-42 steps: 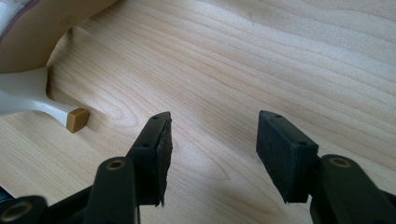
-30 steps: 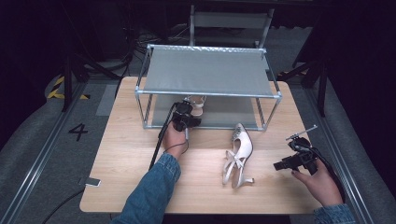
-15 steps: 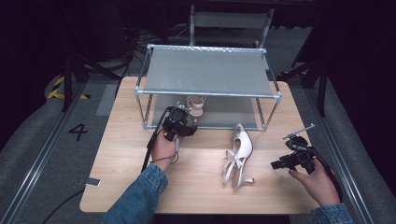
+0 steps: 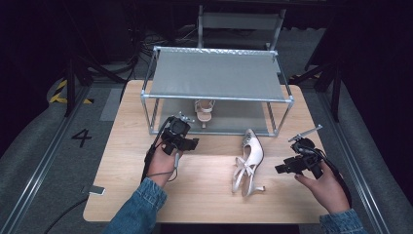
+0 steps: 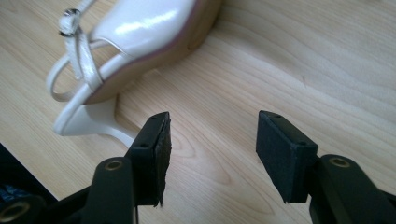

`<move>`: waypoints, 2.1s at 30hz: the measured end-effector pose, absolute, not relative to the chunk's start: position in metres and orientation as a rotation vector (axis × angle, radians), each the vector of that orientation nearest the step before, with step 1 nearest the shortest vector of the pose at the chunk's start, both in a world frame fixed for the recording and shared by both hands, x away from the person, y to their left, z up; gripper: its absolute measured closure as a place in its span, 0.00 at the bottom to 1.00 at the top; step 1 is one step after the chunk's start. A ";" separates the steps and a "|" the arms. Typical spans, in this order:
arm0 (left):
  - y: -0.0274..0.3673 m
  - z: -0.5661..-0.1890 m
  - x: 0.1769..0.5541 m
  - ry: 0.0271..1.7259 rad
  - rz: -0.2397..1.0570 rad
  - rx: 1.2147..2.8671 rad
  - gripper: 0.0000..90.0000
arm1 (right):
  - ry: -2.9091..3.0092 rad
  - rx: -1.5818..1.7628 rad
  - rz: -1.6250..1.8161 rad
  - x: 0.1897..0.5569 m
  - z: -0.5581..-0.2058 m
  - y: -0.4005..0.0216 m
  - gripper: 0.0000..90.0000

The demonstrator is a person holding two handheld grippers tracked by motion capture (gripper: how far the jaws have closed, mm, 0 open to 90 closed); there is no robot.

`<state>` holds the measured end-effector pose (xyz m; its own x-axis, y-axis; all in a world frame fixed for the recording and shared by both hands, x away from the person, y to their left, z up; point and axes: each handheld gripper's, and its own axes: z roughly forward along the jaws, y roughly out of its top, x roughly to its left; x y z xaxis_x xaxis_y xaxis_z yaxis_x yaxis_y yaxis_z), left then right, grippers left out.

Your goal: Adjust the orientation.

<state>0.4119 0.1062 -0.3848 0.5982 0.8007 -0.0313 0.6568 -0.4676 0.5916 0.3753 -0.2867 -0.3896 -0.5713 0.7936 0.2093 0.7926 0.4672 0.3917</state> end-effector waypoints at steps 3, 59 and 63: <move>0.112 -0.387 0.409 1.178 0.331 2.276 0.52 | 2.713 1.428 0.778 0.375 -0.386 -0.280 0.51; 0.185 -0.410 0.382 1.438 0.387 2.283 0.46 | 2.795 1.096 0.659 0.401 -0.391 -0.159 0.90; 0.181 -0.412 0.385 1.427 0.379 2.293 0.46 | 2.758 1.106 0.692 0.394 -0.381 -0.171 0.90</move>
<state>0.3852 0.1808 -0.4115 0.4385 0.8986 0.0128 0.7868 -0.3908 0.4778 0.3935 -0.1705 -0.3806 -0.7334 0.6748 0.0822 0.6337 0.6348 0.4421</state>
